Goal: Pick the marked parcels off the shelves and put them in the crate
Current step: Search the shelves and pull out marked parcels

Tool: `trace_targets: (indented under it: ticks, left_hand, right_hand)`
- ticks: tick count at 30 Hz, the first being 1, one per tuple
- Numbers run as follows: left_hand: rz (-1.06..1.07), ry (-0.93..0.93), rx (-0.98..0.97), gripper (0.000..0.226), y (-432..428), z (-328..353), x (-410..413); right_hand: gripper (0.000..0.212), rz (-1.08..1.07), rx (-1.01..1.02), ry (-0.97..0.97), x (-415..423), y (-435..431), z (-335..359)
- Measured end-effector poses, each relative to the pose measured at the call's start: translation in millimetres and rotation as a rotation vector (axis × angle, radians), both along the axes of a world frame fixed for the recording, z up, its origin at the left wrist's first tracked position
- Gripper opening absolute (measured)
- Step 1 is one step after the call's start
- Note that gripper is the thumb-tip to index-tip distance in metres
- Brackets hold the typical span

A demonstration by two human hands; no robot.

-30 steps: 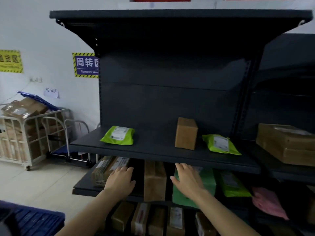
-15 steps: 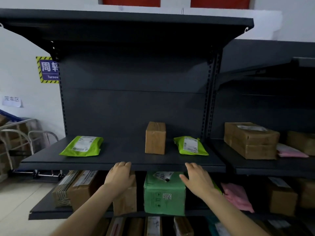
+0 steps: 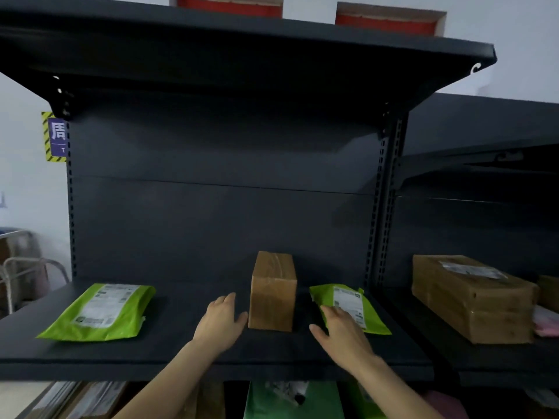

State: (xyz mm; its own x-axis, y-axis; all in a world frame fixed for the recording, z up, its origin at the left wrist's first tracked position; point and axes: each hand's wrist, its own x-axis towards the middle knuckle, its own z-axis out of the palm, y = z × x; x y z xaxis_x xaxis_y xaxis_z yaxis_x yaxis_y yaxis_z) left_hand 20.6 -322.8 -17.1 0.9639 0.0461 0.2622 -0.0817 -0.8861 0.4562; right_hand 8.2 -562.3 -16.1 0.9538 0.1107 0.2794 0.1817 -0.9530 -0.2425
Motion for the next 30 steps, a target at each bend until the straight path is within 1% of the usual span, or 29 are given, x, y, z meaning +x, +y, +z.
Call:
trace_targets:
  ticks: [3, 5, 7, 9, 11, 13, 15, 18, 20, 22, 25, 26, 28, 30]
  left_hand:
    - [-0.005, 0.038, -0.012, 0.064, 8.3, -6.5, 27.2]
    - [-0.007, 0.068, -0.03, 0.063, 13.5, -11.3, 41.2]
    - [-0.008, 0.086, -0.048, 0.062, 17.8, -16.0, 51.6]
    - [-0.01, 0.085, -0.067, 0.06, 20.5, -19.7, 59.4]
    - [-0.009, 0.084, -0.101, 0.059, 21.4, -21.4, 65.7]
    - [-0.019, 0.083, -0.141, 0.058, 20.8, -22.4, 70.9]
    - [-0.033, 0.085, -0.199, 0.057, 17.4, -23.2, 75.4]
    - [-0.036, 0.125, -0.339, 0.055, 4.9, -20.7, 79.4]
    - [-0.052, 0.149, -0.411, 0.047, -8.5, -16.8, 82.2]
    - [-0.077, 0.172, -0.494, 0.042, -24.3, -11.4, 83.3]
    - [-0.088, 0.212, -0.587, 0.057, -47.0, -5.8, 85.6]
    - [-0.084, 0.215, -0.601, 0.059, -53.3, -4.9, 86.0]
    - [-0.076, 0.202, -0.611, 0.053, -63.7, -4.3, 85.8]
    - [-0.07, 0.146, -0.602, 0.044, -70.9, -4.3, 84.4]
  right_hand:
    - [0.06, 0.035, 0.078, -0.059, 28.2, 18.6, 8.1]
    - [0.059, 0.063, 0.109, -0.136, 45.7, 31.0, 15.8]
    - [0.058, 0.119, 0.082, -0.222, 60.0, 43.0, 22.0]
    - [0.057, 0.2, 0.014, -0.255, 71.2, 51.2, 22.6]
    - [0.055, 0.255, -0.008, -0.232, 78.8, 51.0, 16.8]
    - [0.052, 0.261, 0.067, -0.228, 83.7, 41.2, 9.2]
    - [0.049, 0.219, 0.153, -0.229, 86.7, 25.1, 5.7]
    - [0.046, 0.135, 0.242, -0.218, 90.7, -0.8, 3.4]
    - [0.045, 0.089, 0.284, -0.198, 91.3, -14.5, -1.1]
    - [0.047, 0.066, 0.318, -0.16, 91.3, -24.2, -9.6]
    - [0.055, 0.072, 0.347, -0.084, 92.4, -29.5, -19.9]
    - [0.056, 0.084, 0.363, -0.07, 93.4, -29.2, -20.9]
    - [0.059, 0.111, 0.429, -0.062, 95.1, -27.1, -19.3]
    - [0.059, 0.137, 0.515, -0.059, 95.8, -23.2, -16.4]
